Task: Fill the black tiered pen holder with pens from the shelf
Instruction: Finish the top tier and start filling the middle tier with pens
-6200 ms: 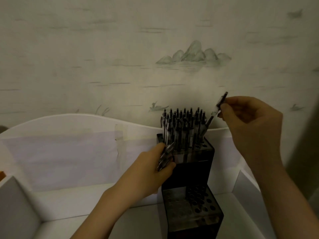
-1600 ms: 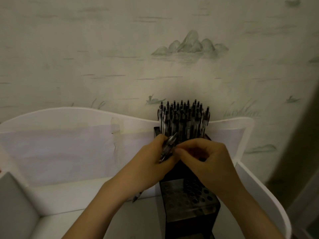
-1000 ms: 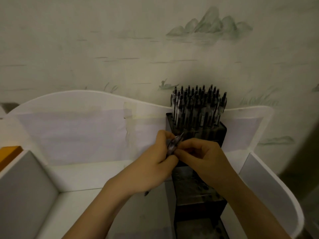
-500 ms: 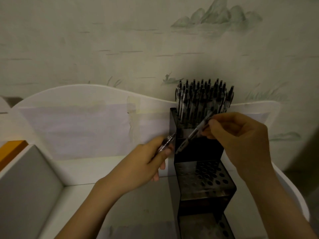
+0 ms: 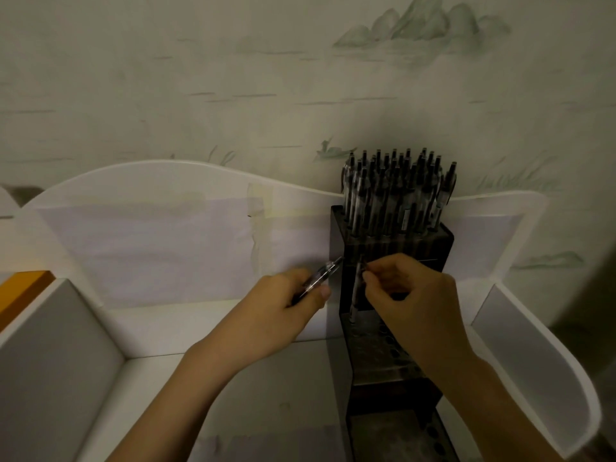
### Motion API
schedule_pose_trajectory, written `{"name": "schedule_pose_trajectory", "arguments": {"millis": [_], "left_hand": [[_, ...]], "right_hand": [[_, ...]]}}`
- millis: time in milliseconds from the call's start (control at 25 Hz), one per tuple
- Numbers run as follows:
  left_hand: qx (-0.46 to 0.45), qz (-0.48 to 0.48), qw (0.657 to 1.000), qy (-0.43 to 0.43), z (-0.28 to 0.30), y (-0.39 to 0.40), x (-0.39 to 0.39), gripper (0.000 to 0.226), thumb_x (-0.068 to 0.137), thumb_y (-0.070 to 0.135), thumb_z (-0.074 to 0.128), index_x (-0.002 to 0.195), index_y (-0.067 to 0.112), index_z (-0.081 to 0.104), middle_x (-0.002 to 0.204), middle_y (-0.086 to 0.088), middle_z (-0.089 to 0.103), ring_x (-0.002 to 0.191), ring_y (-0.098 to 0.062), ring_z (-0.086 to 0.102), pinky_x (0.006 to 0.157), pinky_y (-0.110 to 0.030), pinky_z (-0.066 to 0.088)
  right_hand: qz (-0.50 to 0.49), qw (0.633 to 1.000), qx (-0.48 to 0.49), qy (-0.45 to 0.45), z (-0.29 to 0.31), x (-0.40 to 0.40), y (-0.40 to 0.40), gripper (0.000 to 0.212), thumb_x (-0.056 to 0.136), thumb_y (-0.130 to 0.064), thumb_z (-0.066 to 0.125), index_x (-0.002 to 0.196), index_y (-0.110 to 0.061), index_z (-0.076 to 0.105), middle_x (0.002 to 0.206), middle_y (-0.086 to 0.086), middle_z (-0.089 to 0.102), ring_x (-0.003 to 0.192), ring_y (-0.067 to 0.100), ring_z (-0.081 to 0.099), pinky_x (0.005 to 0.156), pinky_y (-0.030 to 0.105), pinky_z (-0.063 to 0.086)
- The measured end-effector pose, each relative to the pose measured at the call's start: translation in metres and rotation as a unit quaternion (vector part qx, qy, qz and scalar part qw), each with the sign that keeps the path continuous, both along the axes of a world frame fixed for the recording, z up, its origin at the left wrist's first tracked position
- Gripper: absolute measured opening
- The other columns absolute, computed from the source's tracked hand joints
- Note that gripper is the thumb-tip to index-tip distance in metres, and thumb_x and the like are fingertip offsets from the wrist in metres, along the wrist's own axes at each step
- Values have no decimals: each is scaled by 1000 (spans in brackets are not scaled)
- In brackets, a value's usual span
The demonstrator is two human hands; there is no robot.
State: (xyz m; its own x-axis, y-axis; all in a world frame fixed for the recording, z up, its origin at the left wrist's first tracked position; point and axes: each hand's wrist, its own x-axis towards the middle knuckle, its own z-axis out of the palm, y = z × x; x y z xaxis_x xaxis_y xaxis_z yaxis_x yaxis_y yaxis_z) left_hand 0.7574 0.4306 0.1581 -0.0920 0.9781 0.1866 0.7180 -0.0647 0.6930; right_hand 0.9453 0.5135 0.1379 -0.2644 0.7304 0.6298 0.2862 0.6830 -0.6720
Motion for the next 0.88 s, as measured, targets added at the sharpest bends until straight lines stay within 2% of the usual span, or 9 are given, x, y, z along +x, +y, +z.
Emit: {"name": "schedule_pose_trajectory", "arguments": {"millis": [240, 360, 520, 680, 880], "left_hand": [[3, -1, 1000, -22, -1, 2, 3, 34, 96, 41, 52, 74, 15, 54, 52, 10, 39, 45, -4, 36, 45, -18, 28], [3, -11, 999, -37, -1, 2, 4, 34, 96, 39, 53, 72, 15, 51, 52, 10, 37, 46, -5, 35, 46, -18, 27], [7, -23, 999, -39, -1, 1, 5, 33, 97, 35, 53, 70, 17, 48, 54, 10, 36, 47, -3, 34, 47, -17, 27], [3, -35, 998, -47, -1, 2, 6, 31, 97, 33, 53, 77, 9, 52, 57, 7, 39, 49, -4, 36, 49, -19, 30], [-6, -60, 995, -76, 2, 3, 13, 26, 98, 29, 52, 87, 6, 58, 62, 0, 46, 53, -8, 41, 53, -26, 36]], "right_hand": [[-7, 1000, 9, -23, 1, 2, 6, 7, 83, -14, 73, 90, -16, 73, 75, -13, 69, 73, -4, 65, 66, 5, 50], [3, 997, -27, -70, -11, -1, 5, 8, 84, -13, 73, 91, -16, 74, 73, -18, 64, 78, -9, 63, 67, 0, 44], [1, 997, -59, -58, -21, -1, 6, 7, 84, -14, 74, 91, -16, 74, 76, -16, 67, 79, -12, 62, 67, -2, 43], [-8, 998, -57, -40, -14, 4, 4, 15, 81, -18, 77, 96, -18, 75, 81, -14, 71, 81, -6, 65, 71, 2, 47], [13, 998, -47, 40, 3, 8, -10, 18, 81, -27, 74, 97, -19, 76, 81, -14, 72, 74, 4, 68, 68, 18, 56]]}}
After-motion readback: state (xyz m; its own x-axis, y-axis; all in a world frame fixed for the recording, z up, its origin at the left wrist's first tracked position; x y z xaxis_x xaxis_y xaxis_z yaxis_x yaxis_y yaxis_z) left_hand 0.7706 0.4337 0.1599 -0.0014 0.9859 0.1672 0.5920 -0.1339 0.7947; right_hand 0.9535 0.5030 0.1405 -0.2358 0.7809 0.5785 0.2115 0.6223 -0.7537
